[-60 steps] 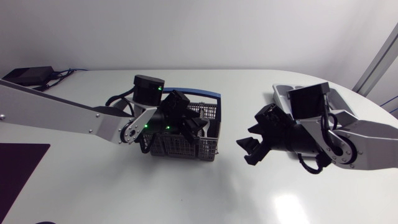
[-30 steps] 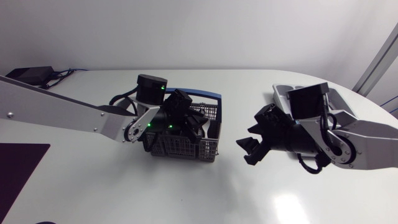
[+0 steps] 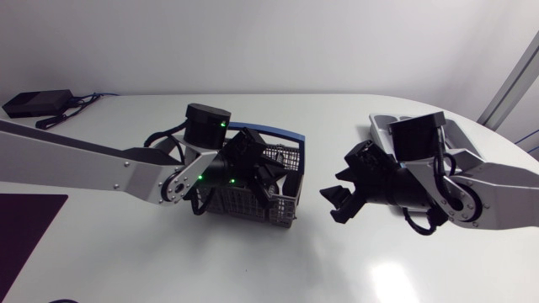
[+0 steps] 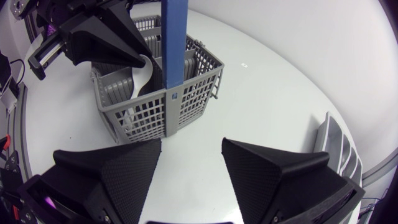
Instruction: Unload the cutlery basket into the drawer organizer.
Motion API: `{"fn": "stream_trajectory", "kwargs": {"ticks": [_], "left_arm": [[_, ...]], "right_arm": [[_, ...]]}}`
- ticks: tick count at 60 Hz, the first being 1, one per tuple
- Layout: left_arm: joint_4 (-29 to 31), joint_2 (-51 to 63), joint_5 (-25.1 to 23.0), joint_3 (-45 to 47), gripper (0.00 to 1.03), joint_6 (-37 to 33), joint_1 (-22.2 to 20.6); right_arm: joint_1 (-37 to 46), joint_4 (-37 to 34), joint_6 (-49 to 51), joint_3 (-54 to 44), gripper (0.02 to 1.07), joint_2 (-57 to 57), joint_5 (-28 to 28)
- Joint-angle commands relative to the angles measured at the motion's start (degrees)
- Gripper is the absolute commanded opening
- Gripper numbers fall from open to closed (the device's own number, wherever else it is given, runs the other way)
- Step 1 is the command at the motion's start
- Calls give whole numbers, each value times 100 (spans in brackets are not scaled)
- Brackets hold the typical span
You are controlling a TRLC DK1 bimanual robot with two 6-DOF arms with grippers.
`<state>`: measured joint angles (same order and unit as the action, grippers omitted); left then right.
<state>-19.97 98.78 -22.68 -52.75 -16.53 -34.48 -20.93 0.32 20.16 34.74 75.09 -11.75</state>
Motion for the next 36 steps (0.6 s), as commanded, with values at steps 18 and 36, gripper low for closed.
{"fn": "stream_trajectory", "kwargs": {"ticks": [18, 36], "left_arm": [[72, -456, -61, 415, 20, -201, -15], [10, -289, 35, 257, 36, -298, 20]], "right_arm": [[-61, 74, 75, -46, 74, 58, 67], [-61, 74, 111, -46, 74, 111, 85]]}}
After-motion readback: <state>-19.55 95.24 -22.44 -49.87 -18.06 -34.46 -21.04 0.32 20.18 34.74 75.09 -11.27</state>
